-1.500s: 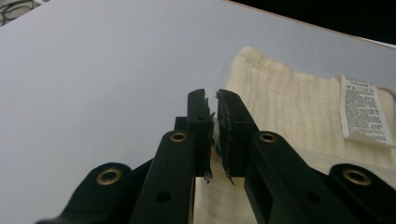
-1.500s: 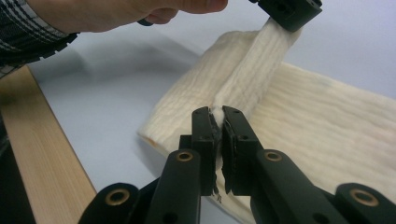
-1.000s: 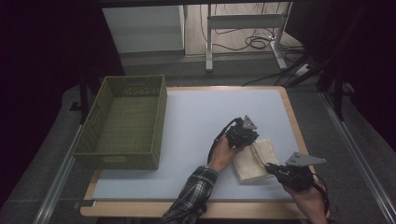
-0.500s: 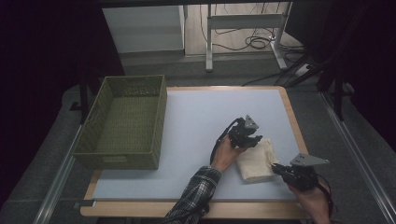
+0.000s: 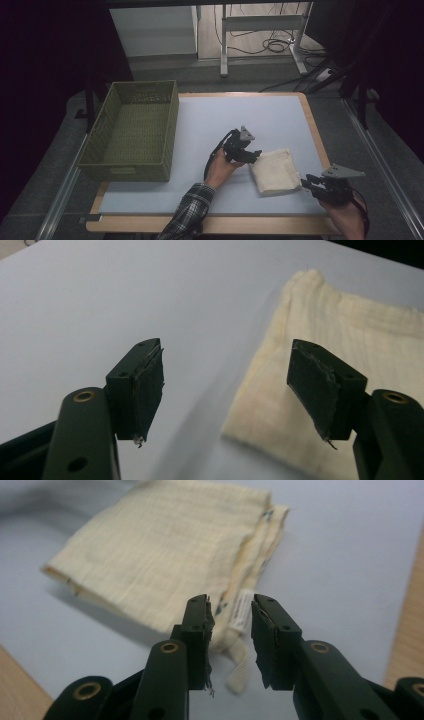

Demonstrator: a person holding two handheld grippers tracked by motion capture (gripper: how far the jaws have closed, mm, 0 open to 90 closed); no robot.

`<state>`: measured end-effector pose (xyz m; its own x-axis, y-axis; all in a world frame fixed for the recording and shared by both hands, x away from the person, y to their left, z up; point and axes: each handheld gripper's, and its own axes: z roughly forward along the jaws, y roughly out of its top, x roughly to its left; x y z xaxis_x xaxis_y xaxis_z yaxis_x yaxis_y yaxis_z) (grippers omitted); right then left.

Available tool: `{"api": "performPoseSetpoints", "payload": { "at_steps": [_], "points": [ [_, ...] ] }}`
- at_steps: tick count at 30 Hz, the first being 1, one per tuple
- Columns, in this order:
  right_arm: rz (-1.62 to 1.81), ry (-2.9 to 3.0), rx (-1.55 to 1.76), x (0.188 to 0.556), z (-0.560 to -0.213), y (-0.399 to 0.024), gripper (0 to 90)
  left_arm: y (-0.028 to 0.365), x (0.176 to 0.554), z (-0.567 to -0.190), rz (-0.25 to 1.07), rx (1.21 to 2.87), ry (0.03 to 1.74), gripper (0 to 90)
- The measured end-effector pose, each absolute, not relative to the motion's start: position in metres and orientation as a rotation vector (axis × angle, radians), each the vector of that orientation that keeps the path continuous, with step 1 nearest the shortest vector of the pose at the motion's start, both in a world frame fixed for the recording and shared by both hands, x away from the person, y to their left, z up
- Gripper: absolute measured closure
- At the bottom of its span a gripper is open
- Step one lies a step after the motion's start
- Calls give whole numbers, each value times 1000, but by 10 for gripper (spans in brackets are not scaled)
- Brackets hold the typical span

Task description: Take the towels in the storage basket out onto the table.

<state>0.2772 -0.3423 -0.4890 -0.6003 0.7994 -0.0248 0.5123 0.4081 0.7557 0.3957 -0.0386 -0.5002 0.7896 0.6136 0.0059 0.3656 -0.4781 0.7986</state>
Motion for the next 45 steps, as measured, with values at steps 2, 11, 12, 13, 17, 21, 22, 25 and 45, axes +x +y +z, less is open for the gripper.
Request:
{"api": "performPoseSetpoints", "payload": {
  "at_steps": [2,11,12,13,17,21,22,25,45],
  "points": [
    [1044,2272,1124,279,-485,-342,664,-28,393,-501,364,2123,736,324],
    [1000,2292,1140,297,-494,-320,557,-16,394,-514,288,2126,767,359],
    [991,2292,1157,299,-497,-319,537,-16,395,-516,277,2125,768,358],
    [983,2286,1178,300,-500,-319,523,-17,395,-518,265,2125,766,357],
    [935,2265,1212,298,-509,-322,475,-21,397,-523,248,2125,766,340],
    [908,2265,1237,297,-514,-327,444,-25,399,-527,260,2133,774,335],
    [911,2265,1242,297,-515,-329,440,-26,400,-528,267,2140,772,335],
    [935,2280,1271,296,-516,-330,445,-30,402,-530,265,2163,766,336],
    [1087,2341,1327,294,-517,-331,809,-41,399,-527,143,2222,699,848]
  ]
}}
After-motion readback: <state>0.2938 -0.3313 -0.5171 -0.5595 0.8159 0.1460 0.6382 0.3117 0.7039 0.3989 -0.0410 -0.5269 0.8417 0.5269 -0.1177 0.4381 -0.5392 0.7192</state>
